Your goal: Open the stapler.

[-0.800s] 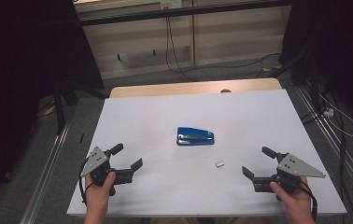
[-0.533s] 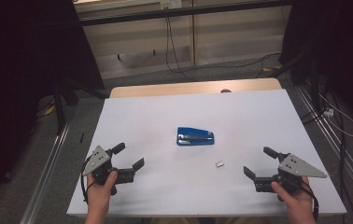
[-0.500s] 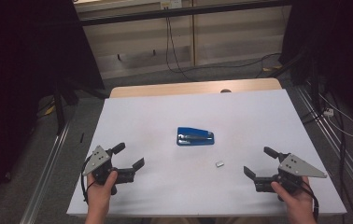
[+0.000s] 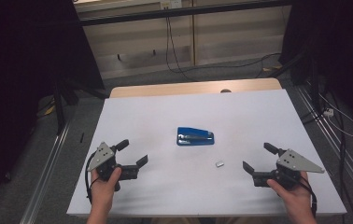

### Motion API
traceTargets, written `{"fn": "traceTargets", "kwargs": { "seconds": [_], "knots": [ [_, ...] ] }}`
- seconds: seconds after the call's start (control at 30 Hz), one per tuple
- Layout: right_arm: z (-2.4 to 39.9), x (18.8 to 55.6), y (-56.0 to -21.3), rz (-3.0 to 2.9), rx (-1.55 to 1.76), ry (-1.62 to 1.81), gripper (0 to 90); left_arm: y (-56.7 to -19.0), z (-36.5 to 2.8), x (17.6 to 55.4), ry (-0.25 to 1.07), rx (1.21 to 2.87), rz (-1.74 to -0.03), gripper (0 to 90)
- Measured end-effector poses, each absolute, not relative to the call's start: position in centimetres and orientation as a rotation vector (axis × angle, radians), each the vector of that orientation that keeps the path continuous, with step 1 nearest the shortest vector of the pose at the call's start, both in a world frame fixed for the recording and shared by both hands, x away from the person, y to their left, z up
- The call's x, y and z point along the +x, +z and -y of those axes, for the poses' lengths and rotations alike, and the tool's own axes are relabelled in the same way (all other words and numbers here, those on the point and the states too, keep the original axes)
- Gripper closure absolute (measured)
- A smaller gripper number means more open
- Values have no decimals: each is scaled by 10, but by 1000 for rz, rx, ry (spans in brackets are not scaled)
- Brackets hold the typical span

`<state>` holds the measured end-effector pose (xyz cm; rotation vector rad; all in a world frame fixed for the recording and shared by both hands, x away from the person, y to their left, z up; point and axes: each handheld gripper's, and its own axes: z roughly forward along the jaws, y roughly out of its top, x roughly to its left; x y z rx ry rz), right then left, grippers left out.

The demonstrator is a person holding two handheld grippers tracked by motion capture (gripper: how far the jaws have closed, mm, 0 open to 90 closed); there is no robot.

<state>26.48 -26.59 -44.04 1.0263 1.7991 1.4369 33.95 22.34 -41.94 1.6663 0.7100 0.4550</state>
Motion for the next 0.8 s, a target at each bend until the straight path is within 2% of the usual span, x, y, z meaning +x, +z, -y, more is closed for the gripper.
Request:
{"fn": "traceTargets", "kwargs": {
  "seconds": [0.8],
  "knots": [
    [248, 289, -434, -1883, 1022, 1456, 56, -414, -188, 361, 397, 1692, -656, 27]
  ]
}}
